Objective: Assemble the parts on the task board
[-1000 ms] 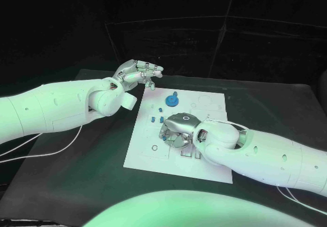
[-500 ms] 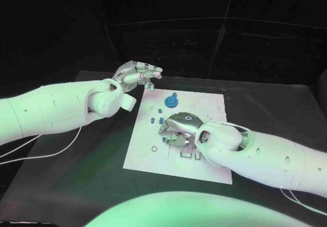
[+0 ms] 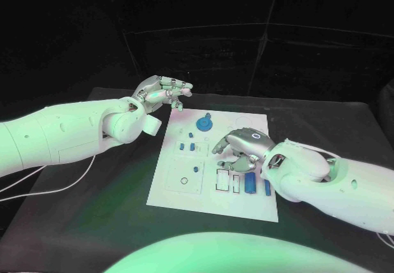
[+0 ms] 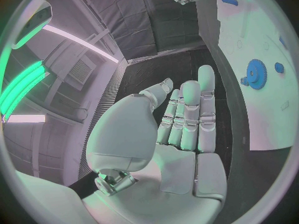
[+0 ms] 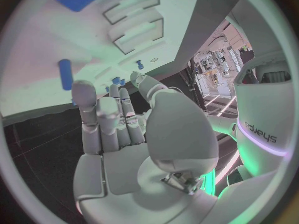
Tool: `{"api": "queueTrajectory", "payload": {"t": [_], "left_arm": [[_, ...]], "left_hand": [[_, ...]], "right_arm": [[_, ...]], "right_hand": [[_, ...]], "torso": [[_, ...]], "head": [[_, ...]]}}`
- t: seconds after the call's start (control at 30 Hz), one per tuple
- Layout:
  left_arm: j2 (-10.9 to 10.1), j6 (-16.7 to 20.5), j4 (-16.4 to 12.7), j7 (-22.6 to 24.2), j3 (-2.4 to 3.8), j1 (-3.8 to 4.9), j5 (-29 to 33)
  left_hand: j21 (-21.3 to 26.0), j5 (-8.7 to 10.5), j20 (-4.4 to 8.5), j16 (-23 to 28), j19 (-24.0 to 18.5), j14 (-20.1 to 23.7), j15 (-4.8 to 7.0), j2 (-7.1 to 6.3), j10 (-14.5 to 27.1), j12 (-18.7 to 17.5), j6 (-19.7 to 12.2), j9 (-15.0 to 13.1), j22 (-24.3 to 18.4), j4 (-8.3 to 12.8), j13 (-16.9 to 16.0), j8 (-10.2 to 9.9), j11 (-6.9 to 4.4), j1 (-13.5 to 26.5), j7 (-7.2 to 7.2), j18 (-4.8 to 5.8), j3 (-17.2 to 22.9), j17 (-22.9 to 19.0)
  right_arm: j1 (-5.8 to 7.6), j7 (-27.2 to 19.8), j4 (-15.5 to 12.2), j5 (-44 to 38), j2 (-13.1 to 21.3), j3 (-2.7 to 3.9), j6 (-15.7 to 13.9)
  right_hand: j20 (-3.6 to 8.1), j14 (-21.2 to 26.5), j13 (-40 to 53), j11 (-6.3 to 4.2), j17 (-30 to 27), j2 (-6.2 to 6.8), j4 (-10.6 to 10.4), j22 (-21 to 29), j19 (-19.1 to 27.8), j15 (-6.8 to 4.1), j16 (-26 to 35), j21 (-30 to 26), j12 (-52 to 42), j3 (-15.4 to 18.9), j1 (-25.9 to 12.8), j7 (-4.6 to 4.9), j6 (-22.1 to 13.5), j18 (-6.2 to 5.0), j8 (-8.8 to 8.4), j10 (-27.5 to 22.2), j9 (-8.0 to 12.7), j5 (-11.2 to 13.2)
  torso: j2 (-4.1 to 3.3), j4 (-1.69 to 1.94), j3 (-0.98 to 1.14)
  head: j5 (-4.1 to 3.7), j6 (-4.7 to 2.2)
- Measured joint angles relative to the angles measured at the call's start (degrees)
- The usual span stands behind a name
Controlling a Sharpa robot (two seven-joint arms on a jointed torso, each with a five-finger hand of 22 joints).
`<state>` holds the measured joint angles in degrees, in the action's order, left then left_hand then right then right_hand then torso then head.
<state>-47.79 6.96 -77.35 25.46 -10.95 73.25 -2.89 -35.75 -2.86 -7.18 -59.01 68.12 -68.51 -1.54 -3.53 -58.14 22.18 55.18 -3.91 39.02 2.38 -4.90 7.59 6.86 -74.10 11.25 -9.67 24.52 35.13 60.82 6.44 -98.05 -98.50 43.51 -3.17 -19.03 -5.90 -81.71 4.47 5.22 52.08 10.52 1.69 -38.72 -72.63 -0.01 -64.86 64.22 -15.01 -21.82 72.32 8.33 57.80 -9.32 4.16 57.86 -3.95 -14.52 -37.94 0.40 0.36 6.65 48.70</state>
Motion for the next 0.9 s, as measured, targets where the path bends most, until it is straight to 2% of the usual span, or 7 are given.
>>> {"api": "queueTrajectory", "payload": {"t": [0.07,0.17,0.33,0.53,0.6,0.67,0.9], "left_arm": [[0.0,0.0,0.0,0.0,0.00,0.00,0.0],[-0.1,0.0,0.0,0.0,0.00,0.00,0.0],[-0.1,0.0,0.0,0.0,0.00,0.00,0.0],[-0.1,-0.1,0.0,0.0,-0.01,-0.02,0.0],[-0.1,-0.1,0.0,0.0,-0.01,-0.02,0.0],[0.0,-0.1,0.0,0.0,-0.01,-0.02,0.0],[0.0,-0.1,0.0,-0.1,-0.01,-0.02,0.0]], "left_hand": [[0.0,0.00,0.00,0.0,0.0,0.0,0.00,0.00,0.0,0.0,0.0,0.0,0.0,0.0,0.0,0.0,0.00,0.0,0.00,0.00,0.0,0.0],[0.0,0.00,0.00,0.0,0.0,0.0,0.00,0.00,0.0,0.0,0.0,0.0,0.0,0.0,0.0,0.0,0.00,0.0,0.00,0.00,0.0,0.0],[0.0,0.00,0.00,0.0,0.0,0.0,0.00,0.00,0.0,0.0,0.0,0.0,0.0,0.0,0.0,0.0,0.00,0.0,0.00,0.00,0.0,0.0],[0.0,0.00,0.00,0.0,0.0,0.0,0.00,0.00,0.0,0.0,0.0,0.0,0.0,0.0,0.0,0.0,0.00,0.0,0.00,0.00,0.0,0.0],[0.0,0.00,0.00,0.0,0.0,0.0,0.00,0.00,0.0,0.0,0.0,0.0,0.0,0.0,0.0,0.0,0.00,0.0,0.00,0.00,0.0,0.0],[0.0,0.00,0.00,0.0,0.0,0.0,0.00,0.00,0.0,0.0,0.0,0.0,0.0,0.0,0.0,0.0,0.00,0.0,0.00,0.00,0.0,0.0],[0.0,0.00,0.00,0.0,0.0,0.0,0.00,0.00,0.0,0.0,0.0,0.0,0.0,0.0,0.0,0.0,0.00,0.0,0.00,0.00,0.0,0.0]], "right_arm": [[1.40,0.5,-0.2,0.4,1.6,0.14,0.7],[2.55,1.5,-0.1,0.8,3.4,0.20,1.8],[3.38,3.0,0.2,1.0,5.0,0.14,3.9],[3.68,4.4,0.8,1.0,5.2,0.12,6.0],[3.70,4.7,1.0,0.9,5.0,0.12,6.6],[3.72,4.9,1.3,0.9,4.7,0.10,7.4],[3.73,5.2,2.5,0.8,3.1,0.08,9.7]], "right_hand": [[0.14,0.4,-0.3,0.01,-1.4,0.58,-0.6,1.8,0.8,0.14,1.1,-1.2,0.0,2.6,-0.6,-0.09,-1.0,0.01,-0.20,-1.4,0.1,0.0],[-0.32,1.8,-0.5,0.05,-3.9,-1.02,-2.4,5.1,2.5,0.73,2.6,-3.6,-1.1,11.4,1.5,-0.63,-2.9,0.00,-0.20,-4.1,0.1,0.0],[-0.63,2.3,-0.7,0.84,-6.3,-1.70,-5.8,8.6,3.1,0.84,3.7,-5.9,-1.7,18.5,5.6,-1.55,-4.9,0.00,-0.42,-7.1,0.1,0.0],[-0.63,2.4,-0.7,1.02,-6.6,-2.16,-6.6,9.0,3.1,0.92,3.8,-5.9,-2.3,19.4,7.4,-1.55,-4.9,-0.01,-0.41,-7.3,0.1,0.0],[-0.63,2.4,-0.7,1.00,-6.5,-2.87,-6.8,8.9,3.1,0.93,3.8,-5.9,-2.8,19.2,8.2,-1.55,-4.9,-0.01,-0.41,-7.3,0.1,0.3],[-0.63,2.4,-0.6,0.38,-6.4,-3.50,-7.0,8.5,3.1,0.91,3.7,-5.9,-3.5,18.9,8.9,-1.59,-4.6,-0.01,-0.41,-6.6,0.0,0.5],[0.03,0.7,-0.7,-0.32,-5.0,-4.60,-7.3,5.9,1.0,-0.09,2.3,-4.4,-4.2,18.1,10.0,-0.93,-2.8,-0.01,-0.41,-3.0,0.0,1.5]], "torso": [[-0.01,-0.01,0.01],[-0.01,-0.02,0.01],[-0.06,0.05,0.01],[-0.12,0.09,0.01],[-0.13,0.09,-0.01],[-0.13,0.09,-0.01],[-0.16,0.10,-0.02]], "head": [[-0.15,-0.20],[-0.41,-0.43],[-0.69,-0.89],[-0.87,-1.12],[-0.91,-1.17],[-0.95,-1.21],[-0.99,-1.15]]}}
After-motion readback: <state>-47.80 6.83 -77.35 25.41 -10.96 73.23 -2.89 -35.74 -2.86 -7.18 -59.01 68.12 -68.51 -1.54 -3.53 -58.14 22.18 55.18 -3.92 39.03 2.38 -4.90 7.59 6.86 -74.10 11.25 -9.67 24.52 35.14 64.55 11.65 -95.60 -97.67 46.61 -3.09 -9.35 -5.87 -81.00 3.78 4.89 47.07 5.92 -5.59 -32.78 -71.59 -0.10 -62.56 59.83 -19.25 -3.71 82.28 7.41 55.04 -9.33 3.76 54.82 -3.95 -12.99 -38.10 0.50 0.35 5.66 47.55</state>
